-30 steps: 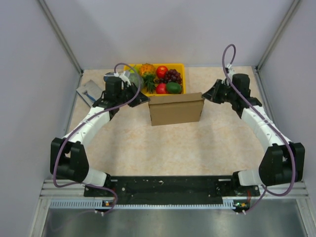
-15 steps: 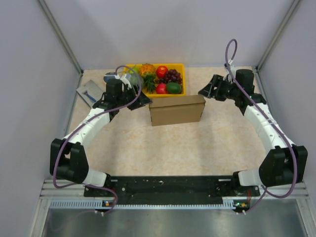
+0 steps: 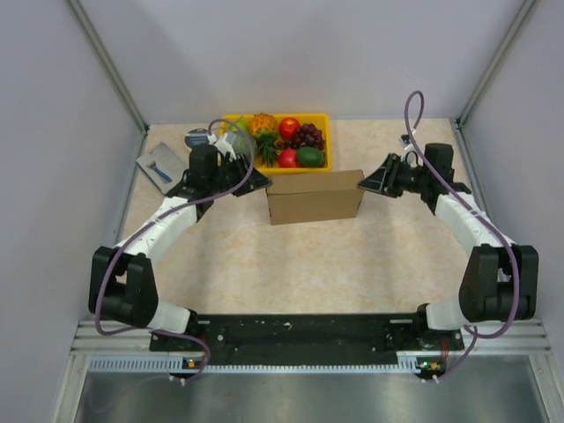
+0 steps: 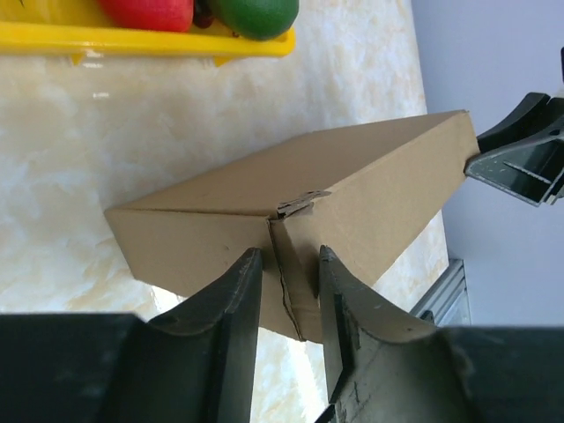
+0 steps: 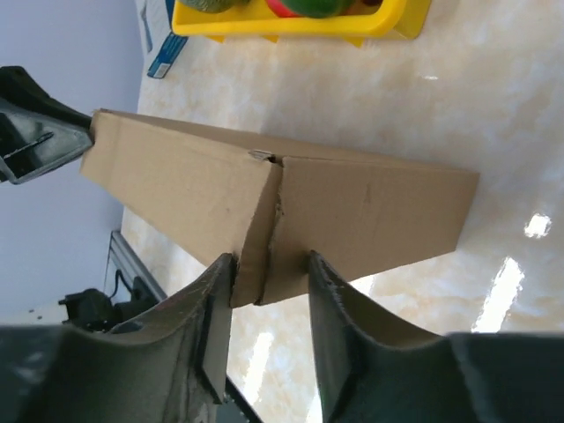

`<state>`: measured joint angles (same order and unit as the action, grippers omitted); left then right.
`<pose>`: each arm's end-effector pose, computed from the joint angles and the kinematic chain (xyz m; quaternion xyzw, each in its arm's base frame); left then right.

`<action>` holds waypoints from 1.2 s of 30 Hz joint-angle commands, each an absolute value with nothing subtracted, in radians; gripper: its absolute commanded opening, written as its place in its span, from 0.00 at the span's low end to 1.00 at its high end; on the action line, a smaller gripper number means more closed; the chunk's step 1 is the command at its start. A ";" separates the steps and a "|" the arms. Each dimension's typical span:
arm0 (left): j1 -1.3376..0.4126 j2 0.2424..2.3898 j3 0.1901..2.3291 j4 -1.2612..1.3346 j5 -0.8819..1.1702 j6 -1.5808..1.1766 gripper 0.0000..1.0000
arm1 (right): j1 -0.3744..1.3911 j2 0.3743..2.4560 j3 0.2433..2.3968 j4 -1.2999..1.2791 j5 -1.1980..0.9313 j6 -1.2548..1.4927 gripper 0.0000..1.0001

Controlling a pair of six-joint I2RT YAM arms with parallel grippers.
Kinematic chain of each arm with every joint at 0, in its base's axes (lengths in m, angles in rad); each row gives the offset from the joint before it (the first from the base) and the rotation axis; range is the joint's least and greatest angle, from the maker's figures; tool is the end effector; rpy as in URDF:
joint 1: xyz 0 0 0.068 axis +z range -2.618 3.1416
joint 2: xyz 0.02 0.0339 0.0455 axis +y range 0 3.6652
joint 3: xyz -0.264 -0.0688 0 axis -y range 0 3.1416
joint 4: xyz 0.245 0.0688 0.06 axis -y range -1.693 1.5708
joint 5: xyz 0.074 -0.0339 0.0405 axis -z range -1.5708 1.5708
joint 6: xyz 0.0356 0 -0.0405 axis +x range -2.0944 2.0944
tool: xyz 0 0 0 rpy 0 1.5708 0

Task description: Fold the paper box

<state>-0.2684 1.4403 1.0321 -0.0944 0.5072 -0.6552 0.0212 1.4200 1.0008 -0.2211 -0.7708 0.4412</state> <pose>0.3102 -0.1032 0.2824 -0.0348 0.8422 -0.4129 0.3449 0.3078 0.0313 0.2701 0.0077 0.8451 0.4223 0.3277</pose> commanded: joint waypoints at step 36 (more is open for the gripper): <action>-0.169 1.517 0.997 0.032 0.778 -0.684 0.75 | -0.049 1.710 0.943 0.388 -0.971 0.764 0.26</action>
<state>-0.1818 1.4963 0.9688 0.0063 0.7391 -0.6880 -0.0425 1.6531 0.9703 0.3019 -1.0061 0.7406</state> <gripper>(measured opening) 0.717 0.277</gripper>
